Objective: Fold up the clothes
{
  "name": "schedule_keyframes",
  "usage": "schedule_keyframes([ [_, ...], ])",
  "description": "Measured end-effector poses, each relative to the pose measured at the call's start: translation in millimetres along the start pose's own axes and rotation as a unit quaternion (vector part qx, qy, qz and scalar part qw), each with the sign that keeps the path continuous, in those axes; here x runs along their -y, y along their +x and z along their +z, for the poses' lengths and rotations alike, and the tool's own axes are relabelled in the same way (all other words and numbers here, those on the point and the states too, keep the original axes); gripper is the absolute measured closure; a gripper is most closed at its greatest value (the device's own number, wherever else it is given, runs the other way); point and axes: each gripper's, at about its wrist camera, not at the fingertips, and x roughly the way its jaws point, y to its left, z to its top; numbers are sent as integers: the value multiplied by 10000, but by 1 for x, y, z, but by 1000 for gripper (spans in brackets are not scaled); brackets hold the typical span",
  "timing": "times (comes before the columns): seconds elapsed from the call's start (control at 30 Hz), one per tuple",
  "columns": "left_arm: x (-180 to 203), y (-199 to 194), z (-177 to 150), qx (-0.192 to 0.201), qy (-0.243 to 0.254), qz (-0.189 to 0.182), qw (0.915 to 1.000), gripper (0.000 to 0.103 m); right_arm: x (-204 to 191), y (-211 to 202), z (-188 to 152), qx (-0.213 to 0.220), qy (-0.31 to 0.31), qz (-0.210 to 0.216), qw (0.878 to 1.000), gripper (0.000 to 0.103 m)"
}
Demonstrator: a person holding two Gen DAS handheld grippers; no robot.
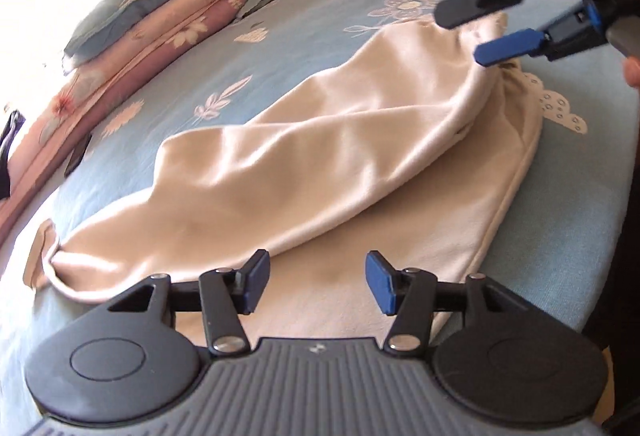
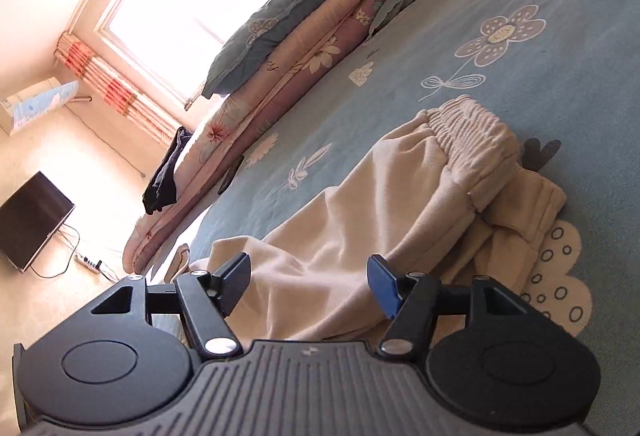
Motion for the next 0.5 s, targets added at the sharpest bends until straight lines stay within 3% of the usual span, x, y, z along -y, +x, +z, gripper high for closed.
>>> schedule_keyframes([
  [0.1,-42,-5,-15,-9,-1152,-98,9933,31,-31,16,-9,-260,-514,0,9983,30],
  [0.2,-82,-8,-35,30,-2187,-372,9751,29,-66,32,-24,-446,-1362,-239,9894,27],
  [0.4,-146,-8,-83,214,-3897,-712,9179,28,-130,75,-58,-684,-3080,-611,9469,28],
  [0.5,-169,-3,-103,288,-4528,-837,8872,28,-160,99,-75,-891,-3962,-575,9120,41],
])
